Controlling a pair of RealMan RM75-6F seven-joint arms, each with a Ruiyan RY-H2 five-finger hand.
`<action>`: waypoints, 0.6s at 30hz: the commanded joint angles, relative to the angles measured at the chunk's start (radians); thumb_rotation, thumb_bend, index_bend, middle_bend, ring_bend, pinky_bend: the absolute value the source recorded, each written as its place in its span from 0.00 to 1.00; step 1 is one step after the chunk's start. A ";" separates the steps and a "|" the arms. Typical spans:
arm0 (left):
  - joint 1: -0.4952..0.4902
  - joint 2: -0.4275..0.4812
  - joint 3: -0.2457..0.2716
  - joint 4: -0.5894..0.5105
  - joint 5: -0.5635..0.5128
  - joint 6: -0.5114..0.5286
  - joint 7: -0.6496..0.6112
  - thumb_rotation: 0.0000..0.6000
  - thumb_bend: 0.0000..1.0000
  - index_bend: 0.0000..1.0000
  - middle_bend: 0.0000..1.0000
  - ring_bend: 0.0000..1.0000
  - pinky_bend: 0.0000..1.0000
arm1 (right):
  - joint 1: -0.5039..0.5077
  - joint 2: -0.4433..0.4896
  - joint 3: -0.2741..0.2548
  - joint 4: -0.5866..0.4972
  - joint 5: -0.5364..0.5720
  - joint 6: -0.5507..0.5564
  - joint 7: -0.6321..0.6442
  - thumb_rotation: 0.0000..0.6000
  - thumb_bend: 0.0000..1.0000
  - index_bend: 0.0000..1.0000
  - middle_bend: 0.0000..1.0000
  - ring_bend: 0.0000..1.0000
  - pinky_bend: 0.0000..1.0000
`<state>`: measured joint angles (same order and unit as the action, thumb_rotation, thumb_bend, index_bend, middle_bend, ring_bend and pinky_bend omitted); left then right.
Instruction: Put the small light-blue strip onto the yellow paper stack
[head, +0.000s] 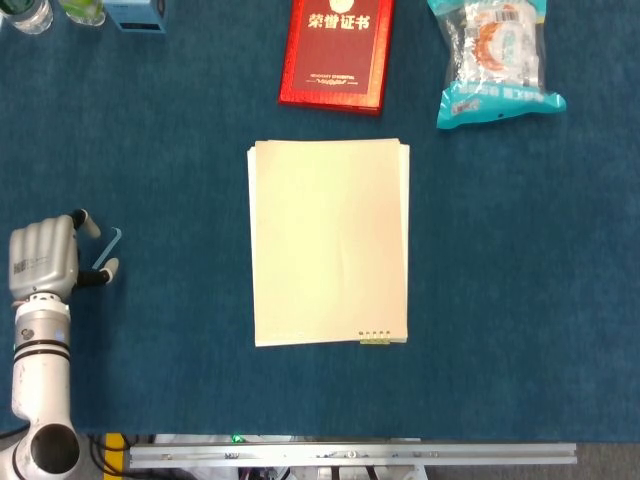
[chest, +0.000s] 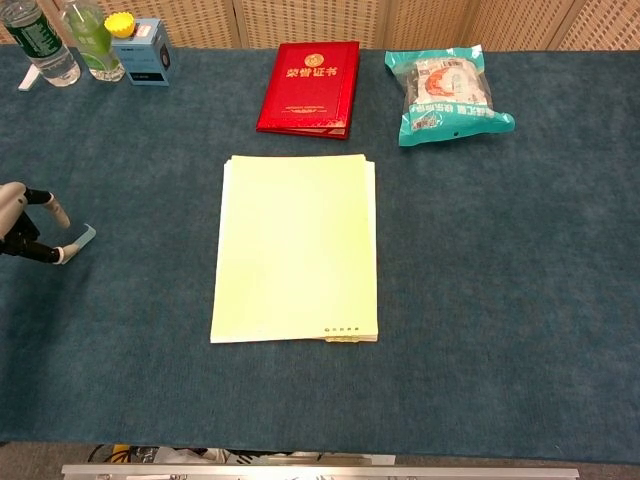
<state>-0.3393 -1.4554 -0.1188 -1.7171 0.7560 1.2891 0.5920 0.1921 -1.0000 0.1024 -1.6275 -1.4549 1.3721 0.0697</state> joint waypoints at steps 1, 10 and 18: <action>-0.001 -0.009 0.000 0.008 -0.010 0.002 0.003 0.87 0.22 0.41 1.00 1.00 1.00 | 0.000 0.001 0.000 -0.001 -0.002 0.001 0.000 1.00 0.09 0.16 0.26 0.12 0.23; -0.009 -0.038 -0.008 0.044 -0.032 -0.009 -0.007 0.89 0.22 0.42 1.00 1.00 1.00 | -0.004 0.001 -0.001 0.001 0.000 0.003 0.006 1.00 0.09 0.15 0.26 0.12 0.23; -0.021 -0.071 -0.013 0.079 -0.048 -0.013 0.001 0.89 0.22 0.43 1.00 1.00 1.00 | -0.010 0.005 -0.001 0.001 0.003 0.006 0.012 1.00 0.09 0.15 0.26 0.12 0.23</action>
<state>-0.3587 -1.5226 -0.1299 -1.6416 0.7106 1.2754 0.5919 0.1825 -0.9953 0.1015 -1.6267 -1.4514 1.3778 0.0812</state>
